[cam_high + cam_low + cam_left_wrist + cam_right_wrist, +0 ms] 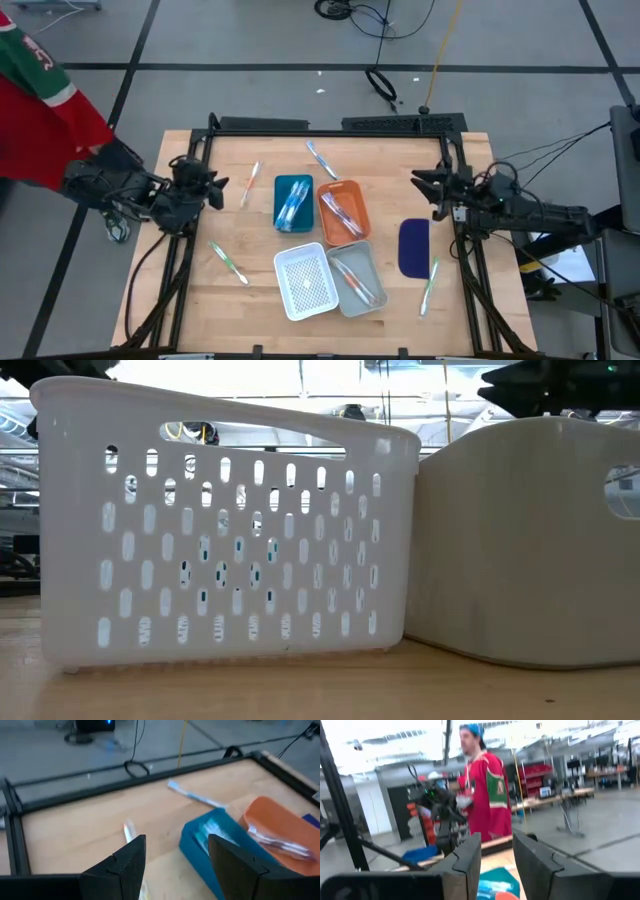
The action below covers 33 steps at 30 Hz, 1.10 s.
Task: Pick & Place Toothbrushes
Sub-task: Put the orange toothbrush into the gray bin
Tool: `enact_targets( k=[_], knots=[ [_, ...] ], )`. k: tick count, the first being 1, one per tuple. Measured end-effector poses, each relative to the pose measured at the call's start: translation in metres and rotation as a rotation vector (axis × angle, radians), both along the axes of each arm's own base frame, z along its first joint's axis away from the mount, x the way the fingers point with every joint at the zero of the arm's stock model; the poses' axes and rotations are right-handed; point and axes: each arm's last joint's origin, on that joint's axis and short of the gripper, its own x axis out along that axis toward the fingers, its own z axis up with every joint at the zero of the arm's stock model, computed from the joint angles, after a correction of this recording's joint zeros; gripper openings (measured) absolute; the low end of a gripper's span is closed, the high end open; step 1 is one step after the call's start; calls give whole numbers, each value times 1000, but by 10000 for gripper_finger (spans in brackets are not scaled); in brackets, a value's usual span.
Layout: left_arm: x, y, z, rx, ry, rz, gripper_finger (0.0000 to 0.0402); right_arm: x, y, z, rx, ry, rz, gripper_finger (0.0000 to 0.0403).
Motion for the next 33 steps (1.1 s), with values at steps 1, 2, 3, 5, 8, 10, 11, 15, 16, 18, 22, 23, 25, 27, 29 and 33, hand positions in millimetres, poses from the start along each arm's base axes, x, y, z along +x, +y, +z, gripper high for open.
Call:
enact_targets(
  k=[1, 2, 3, 5, 8, 10, 11, 15, 16, 18, 22, 23, 25, 27, 29, 33],
  knots=[
    [1, 1, -1, -23, 10, 5, 211, -3, 0, -3, -5, -24, 0, 105],
    [3, 2, -2, -45, 21, 9, 211, -5, 1, -7, -10, -44, -1, 105],
    [5, 2, -3, -66, 32, 15, 211, -7, 1, -10, -13, -63, -1, 105],
    [11, 5, -5, -107, 52, 27, 211, -10, 1, -16, -23, -97, -6, 105],
    [23, 10, -7, -164, 82, 30, 211, -14, 1, -21, -40, -143, -32, 105],
    [32, 16, -9, -206, 102, 31, 211, -16, 1, -24, -47, -150, -51, 105],
    [37, 20, -11, -225, 111, 33, 211, -16, 1, -25, -54, -151, -64, 105],
    [51, 37, -17, -302, 152, 57, 211, -18, 1, -27, -61, -163, -68, 105],
    [54, 43, -18, -323, 160, 62, 211, -19, 1, -27, -61, -166, -68, 105],
    [60, 54, -20, -367, 172, 70, 211, -19, 1, -27, -62, -170, -68, 105],
    [69, 78, -21, -440, 209, 113, 211, -19, 1, -27, -71, -170, -70, 105],
    [72, 85, -21, -459, 221, 123, 211, -19, 1, -27, -77, -168, -72, 105],
    [78, 98, -21, -489, 242, 122, 211, -19, 1, -27, -79, -167, -73, 105],
    [84, 111, -23, -506, 277, 118, 211, -19, 1, -27, -79, -167, -73, 105],
    [89, 125, -26, -523, 312, 125, 211, -19, 1, -27, -79, -168, -72, 105],
    [96, 152, -36, -595, 352, 122, 211, -19, 1, -26, -79, -169, -72, 105]
  ],
)
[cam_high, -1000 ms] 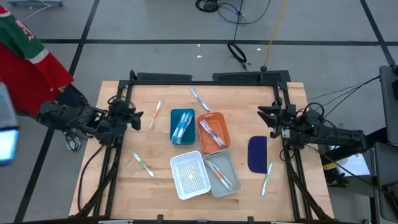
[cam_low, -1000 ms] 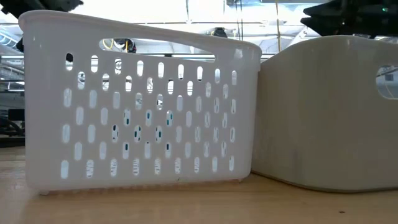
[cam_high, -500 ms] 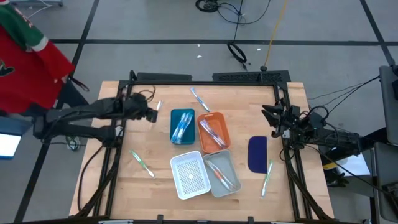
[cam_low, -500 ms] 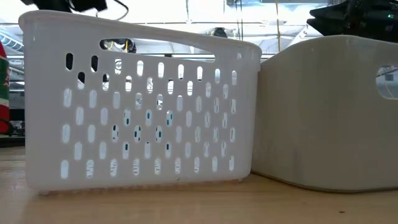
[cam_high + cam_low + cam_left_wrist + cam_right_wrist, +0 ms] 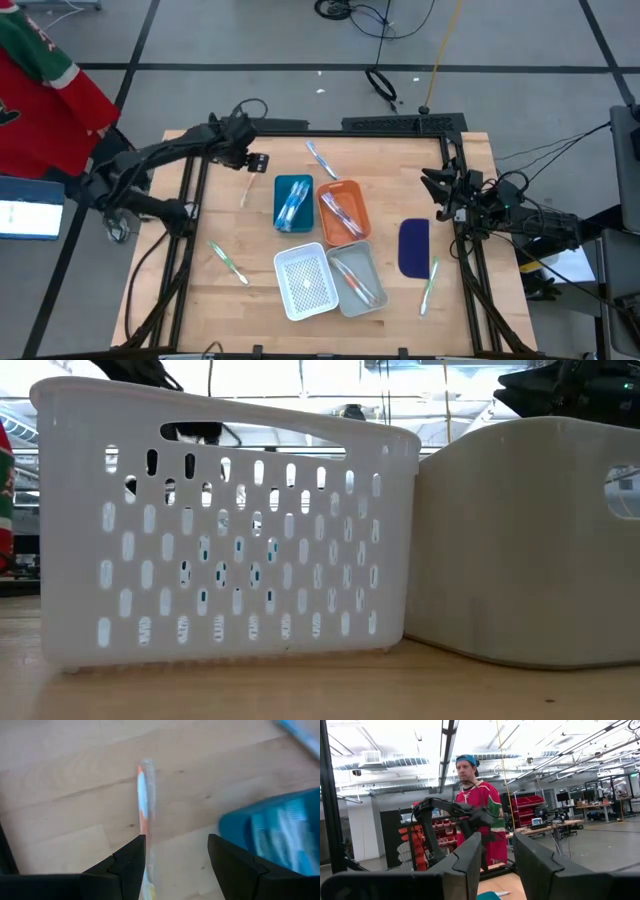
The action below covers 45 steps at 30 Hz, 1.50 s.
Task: Pick & Place Toothbrushes
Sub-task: Put the orange toothbrush into the gray bin
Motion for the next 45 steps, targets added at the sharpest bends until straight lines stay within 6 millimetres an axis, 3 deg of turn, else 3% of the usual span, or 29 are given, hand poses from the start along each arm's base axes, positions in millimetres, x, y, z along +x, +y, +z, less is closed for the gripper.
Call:
enact_targets(
  k=[7, 15, 31, 45],
  knots=[
    [-3, 36, -31, -97, 104, 32, 211, 0, 0, 0, 0, 0, 0, 105],
    [1, 51, -65, -216, 170, -18, 211, 0, 0, 0, 0, -1, 0, 105],
    [11, 46, -92, -240, 148, -22, 211, 0, 0, 0, 1, -1, -3, 105],
    [-4, 31, -115, -266, 201, 3, 200, 0, 0, 0, -5, 2, -8, 105]
  ],
)
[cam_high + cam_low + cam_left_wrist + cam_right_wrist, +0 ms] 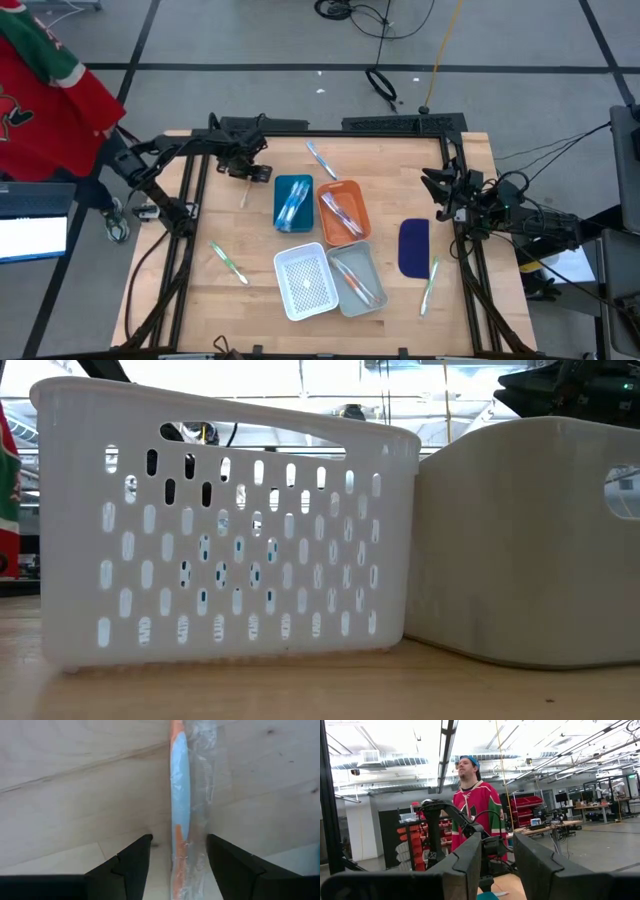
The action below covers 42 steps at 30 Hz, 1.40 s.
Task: Pick & Place Toothbrushes
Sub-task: Put the orange toothbrush into the gray bin
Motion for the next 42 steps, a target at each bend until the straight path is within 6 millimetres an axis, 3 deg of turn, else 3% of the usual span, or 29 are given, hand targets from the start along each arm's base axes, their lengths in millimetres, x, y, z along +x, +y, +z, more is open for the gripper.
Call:
enact_targets(
  k=[12, 23, 33, 42],
  knots=[
    [2, 4, -1, 76, 1, 3, 11, 0, 0, 0, 20, -7, 9, 105],
    [-6, 2, 16, 182, 34, 10, 6, 0, 0, 0, 29, -10, 14, 105],
    [-20, -11, 71, 346, -114, 29, 4, 0, 0, 0, 29, -10, 14, 105],
    [-27, -29, 130, 554, -506, -246, 3, 0, 0, 0, 27, -10, 13, 105]
  ],
)
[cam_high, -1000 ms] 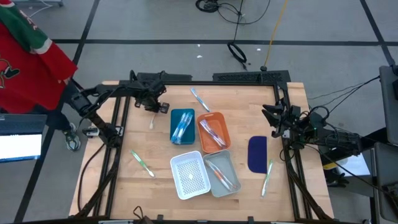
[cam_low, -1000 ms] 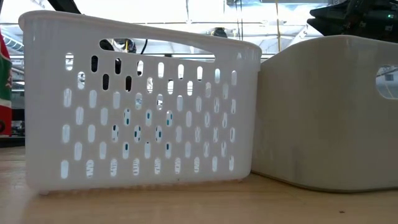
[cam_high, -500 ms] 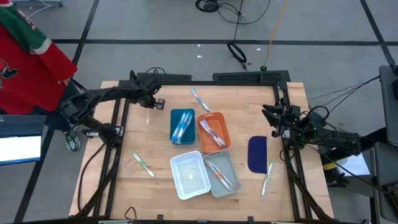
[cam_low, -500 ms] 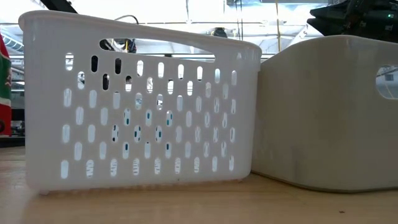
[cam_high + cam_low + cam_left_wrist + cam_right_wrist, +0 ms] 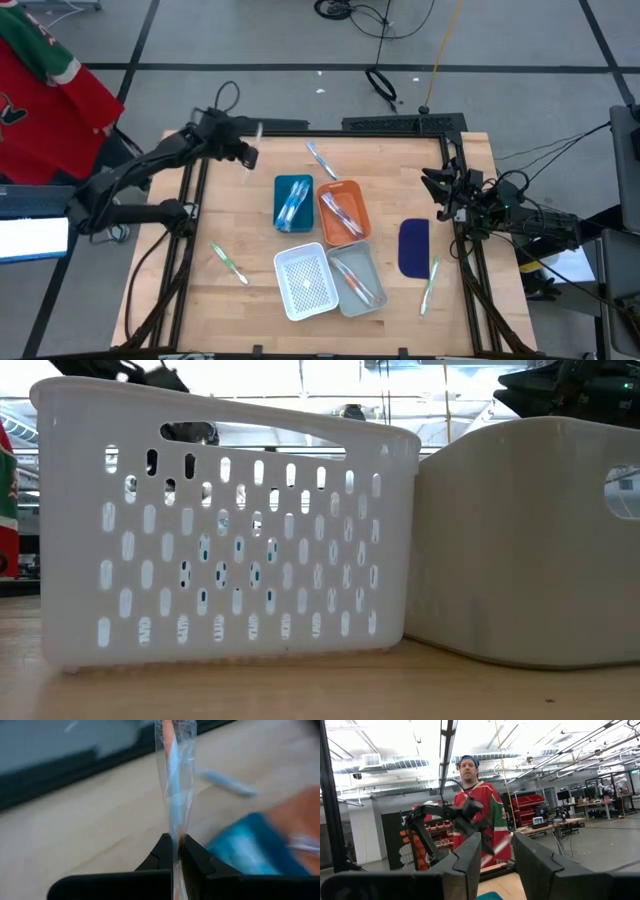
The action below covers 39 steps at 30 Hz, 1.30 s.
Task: Pick & Place Toothbrushes
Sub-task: Put the orange toothbrush into the gray bin
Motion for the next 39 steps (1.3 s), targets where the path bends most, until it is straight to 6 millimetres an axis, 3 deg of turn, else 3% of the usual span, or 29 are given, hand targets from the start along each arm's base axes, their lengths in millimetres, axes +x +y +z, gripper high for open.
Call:
enact_targets(
  k=[8, 16, 24, 30, 39],
  knots=[
    [5, -11, 35, 160, -294, -249, 3, 0, 0, 0, -6, 2, 1, 105],
    [23, -26, 54, 223, -512, -498, 3, 0, 0, 0, -6, 2, 1, 105],
    [42, -52, 72, 263, -681, -616, 3, 0, 0, 0, -7, 3, 3, 105],
    [58, -74, 78, 275, -744, -526, 3, 0, 0, 0, 2, 0, 6, 105],
    [89, -104, 58, 103, -713, -261, 3, 0, 0, 0, 23, -7, 15, 105]
  ],
)
